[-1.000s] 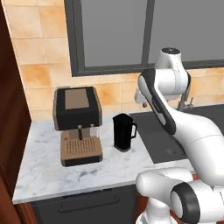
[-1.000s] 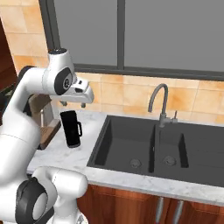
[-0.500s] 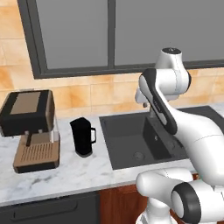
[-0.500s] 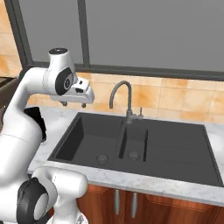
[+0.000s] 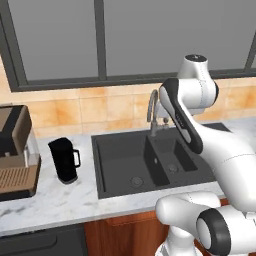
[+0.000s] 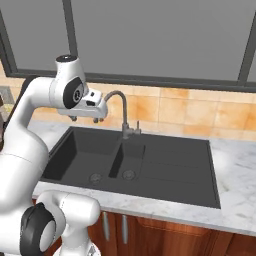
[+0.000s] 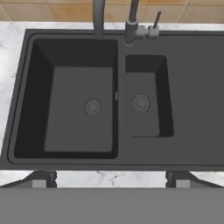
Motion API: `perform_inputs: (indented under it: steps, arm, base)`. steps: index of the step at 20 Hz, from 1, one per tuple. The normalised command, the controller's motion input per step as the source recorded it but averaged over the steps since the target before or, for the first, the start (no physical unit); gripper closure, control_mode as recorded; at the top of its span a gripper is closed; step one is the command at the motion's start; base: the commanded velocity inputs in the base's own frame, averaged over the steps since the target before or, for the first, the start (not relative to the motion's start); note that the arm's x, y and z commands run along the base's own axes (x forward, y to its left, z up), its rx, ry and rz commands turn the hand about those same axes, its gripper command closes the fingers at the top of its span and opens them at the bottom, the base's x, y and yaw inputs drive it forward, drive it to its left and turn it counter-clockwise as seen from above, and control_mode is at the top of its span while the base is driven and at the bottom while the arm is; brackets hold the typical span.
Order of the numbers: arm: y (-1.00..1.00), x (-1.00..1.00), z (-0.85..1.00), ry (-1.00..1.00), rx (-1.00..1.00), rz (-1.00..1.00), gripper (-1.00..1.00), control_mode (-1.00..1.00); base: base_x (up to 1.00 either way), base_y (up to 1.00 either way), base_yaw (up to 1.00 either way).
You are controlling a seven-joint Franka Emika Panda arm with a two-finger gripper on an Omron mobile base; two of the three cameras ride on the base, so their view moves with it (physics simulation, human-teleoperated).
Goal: Turn on the sink faucet and place the jug under the water for a few seconds to fill it up.
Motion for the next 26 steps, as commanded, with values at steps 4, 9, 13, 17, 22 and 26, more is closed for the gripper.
perform_inputs:
  steps: [4,9,13,17,22,26]
  arm:
    - [0.0,0.0,0.0,0.0,0.0,0.0,-1.0,1.0]
    - [0.0,0.0,0.0,0.0,0.0,0.0,-1.0,1.0]
    - [0.0,0.0,0.0,0.0,0.0,0.0,-1.0,1.0]
    - [0.0,0.0,0.0,0.0,0.0,0.0,-1.0,1.0]
    - [0.0,0.0,0.0,0.0,0.0,0.0,-1.0,1.0]
    - [-0.2,0.01,-0.25,-0.12,0.0,0.0,-1.0,-1.0]
  base:
    - [0.07,-0.39,0.0]
    - [0.02,-0.15,0.0]
    - [0.0,0.0,0.0]
    - [0.0,0.0,0.0]
    - [0.0,0.0,0.0]
    - [0.0,0.0,0.0]
